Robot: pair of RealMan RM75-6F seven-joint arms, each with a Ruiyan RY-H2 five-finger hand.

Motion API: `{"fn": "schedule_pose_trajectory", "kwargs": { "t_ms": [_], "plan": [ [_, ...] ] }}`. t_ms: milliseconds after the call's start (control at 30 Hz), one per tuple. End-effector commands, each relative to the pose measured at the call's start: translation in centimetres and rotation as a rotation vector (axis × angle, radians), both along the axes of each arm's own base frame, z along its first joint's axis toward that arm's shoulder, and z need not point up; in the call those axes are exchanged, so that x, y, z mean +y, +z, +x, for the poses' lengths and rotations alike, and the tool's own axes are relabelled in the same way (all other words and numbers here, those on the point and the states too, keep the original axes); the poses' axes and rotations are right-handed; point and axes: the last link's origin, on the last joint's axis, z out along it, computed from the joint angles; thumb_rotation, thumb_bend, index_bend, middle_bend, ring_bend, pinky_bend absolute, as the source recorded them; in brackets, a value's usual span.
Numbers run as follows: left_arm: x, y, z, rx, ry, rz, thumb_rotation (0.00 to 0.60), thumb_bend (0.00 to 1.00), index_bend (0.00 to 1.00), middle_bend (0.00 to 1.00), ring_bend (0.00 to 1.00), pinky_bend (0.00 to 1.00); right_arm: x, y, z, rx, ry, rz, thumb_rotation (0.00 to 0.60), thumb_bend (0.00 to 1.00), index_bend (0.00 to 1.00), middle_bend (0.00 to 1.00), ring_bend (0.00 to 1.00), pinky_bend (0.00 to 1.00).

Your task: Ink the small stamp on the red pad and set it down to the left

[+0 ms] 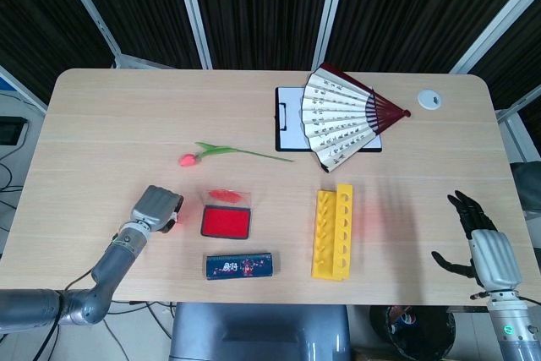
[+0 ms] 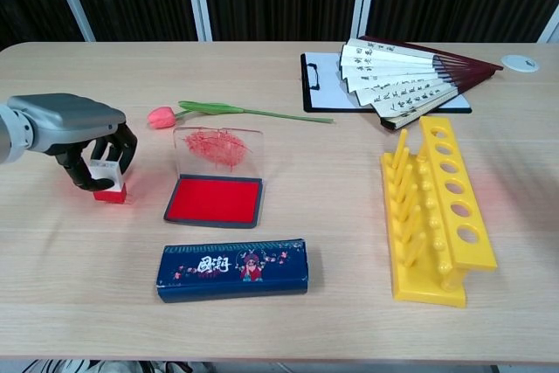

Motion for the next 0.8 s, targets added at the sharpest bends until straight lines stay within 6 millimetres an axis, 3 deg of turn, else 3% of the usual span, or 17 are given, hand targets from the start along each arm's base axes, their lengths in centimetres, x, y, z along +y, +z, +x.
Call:
{"fn": "schedule_pose_trajectory", "kwargs": {
  "t_ms": [33, 800],
  "plan": [
    [-0.09, -0.27, -0.20, -0.004, 0.000, -0.008, 0.600, 0.45, 0.57, 0.56, 0.44, 0.54, 0.00, -0.01, 0.00, 0.001, 0.000, 0.000, 0.600, 0.26, 0.01, 0.00, 0.00, 0.19],
    [-0.11, -0.55, -0.22, -0.024, -0.025, -0.005, 0.600, 0.44, 0.50, 0.51, 0.41, 0.51, 0.03, -0.02, 0.02, -0.003, -0.002, 0.001, 0.600, 0.26, 0.01, 0.00, 0.00, 0.19]
  ]
}}
